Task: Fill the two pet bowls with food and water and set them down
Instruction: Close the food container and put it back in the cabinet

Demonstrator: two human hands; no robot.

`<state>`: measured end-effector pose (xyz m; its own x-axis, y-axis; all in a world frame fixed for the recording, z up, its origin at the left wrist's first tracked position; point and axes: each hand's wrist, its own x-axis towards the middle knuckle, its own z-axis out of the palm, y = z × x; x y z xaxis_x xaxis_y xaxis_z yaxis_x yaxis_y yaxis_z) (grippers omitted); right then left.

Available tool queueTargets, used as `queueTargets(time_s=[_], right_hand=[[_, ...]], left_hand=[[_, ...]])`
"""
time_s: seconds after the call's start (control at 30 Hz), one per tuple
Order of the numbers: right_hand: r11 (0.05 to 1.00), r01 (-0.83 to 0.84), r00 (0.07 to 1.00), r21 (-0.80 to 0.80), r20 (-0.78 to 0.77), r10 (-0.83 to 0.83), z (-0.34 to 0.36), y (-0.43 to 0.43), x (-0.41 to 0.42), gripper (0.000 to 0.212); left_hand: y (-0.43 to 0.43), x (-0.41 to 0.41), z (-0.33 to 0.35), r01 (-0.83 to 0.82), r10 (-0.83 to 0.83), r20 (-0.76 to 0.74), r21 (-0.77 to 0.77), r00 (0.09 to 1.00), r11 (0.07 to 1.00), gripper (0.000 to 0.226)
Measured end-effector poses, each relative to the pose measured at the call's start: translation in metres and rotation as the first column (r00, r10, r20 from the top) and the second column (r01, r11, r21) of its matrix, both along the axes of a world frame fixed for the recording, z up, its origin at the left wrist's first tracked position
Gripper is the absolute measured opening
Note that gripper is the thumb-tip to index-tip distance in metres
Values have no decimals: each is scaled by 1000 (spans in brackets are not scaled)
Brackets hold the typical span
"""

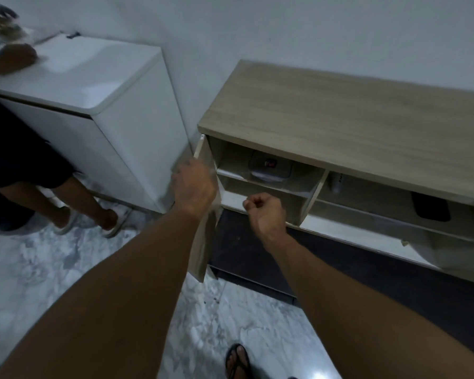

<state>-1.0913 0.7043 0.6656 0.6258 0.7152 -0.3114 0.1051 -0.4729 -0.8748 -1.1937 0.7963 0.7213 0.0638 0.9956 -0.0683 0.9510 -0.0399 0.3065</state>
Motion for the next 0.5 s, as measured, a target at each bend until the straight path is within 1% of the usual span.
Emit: queueTargets(time_s=[0.07,0.2,0.27,0.37,0.43,0.47,0.5], right_hand=[[998,-70,997,-4,13,70,2,-7,-8,8],[986,-162,985,-30,48,164,2,-26,-5,5],[984,-170,984,-54,40,173,0,-38,1,6],[984,-157,987,-85,26,159,-3,-53,10,17],[984,-152,988,-96,5,153,-2,-63,17,11],[984,-154,988,-95,-1,154,-2,-67,21,5],[983,-158,987,-90,5,159,0,-71,24,5]], left_hand=[[-9,-4,-3,-59,59,-5,-68,998,996,37],[-23,-6,-7,-118,119,10,-57,993,991,30],[-32,-5,-5,-117,117,1,-56,993,992,27],[-46,-4,-7,-114,114,-1,-44,993,992,26],[-54,3,-7,-109,110,19,-48,994,993,27],[-58,10,-7,-99,102,53,-61,993,993,29],[-60,18,-8,-89,96,95,-72,991,993,31]])
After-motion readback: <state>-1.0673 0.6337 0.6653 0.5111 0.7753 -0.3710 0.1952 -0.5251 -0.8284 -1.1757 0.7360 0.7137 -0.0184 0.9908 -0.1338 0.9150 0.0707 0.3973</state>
